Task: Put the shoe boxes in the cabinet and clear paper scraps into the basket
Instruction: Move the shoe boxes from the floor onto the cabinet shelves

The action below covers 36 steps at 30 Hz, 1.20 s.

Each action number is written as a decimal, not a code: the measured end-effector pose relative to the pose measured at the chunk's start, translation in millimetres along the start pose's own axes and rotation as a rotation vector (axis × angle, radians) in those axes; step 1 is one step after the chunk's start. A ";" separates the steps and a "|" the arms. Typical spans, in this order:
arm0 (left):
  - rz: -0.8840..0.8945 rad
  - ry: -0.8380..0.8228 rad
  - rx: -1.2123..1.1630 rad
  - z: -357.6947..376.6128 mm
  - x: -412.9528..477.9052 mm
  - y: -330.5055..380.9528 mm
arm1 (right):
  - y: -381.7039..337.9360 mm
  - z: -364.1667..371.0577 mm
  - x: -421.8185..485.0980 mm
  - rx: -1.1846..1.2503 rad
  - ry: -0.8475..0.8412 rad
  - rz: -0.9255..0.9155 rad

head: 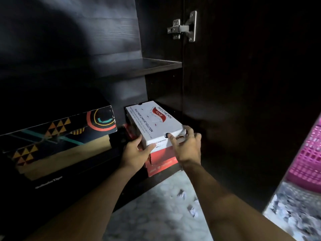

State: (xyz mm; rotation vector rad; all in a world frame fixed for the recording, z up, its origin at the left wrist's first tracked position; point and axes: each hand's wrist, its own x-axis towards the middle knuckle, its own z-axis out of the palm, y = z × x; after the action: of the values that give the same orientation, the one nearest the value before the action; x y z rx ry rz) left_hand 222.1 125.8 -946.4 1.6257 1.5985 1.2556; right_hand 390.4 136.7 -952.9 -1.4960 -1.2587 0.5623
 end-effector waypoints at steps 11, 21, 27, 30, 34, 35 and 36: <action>-0.117 0.100 0.049 15.6 42.2 1.9 | 6.3 25.2 28.8 0.043 -0.272 0.030; -0.197 0.105 -0.027 20.6 33.5 23.3 | 14.0 6.4 28.7 -0.021 -0.341 0.064; -0.184 0.019 -0.130 11.5 16.9 52.1 | 9.1 -37.9 2.1 -0.169 -0.248 0.061; -0.070 -0.031 -0.017 8.5 -0.2 59.2 | -5.8 -71.6 -25.7 -0.303 -0.142 0.050; 0.068 -0.165 0.053 17.3 -44.8 82.2 | -16.7 -121.6 -77.1 -0.429 -0.043 0.072; 0.097 -0.197 0.045 21.3 -57.7 88.5 | -18.1 -134.9 -92.9 -0.441 -0.015 0.100; 0.117 -0.228 0.030 26.2 -71.4 95.2 | -18.5 -148.7 -109.1 -0.437 0.021 0.133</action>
State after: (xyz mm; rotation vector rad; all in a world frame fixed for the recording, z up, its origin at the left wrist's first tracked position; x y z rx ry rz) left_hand 298.9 48.3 -892.1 1.8319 1.4070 1.0624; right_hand 472.2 -25.1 -914.4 -1.9539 -1.3282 0.3679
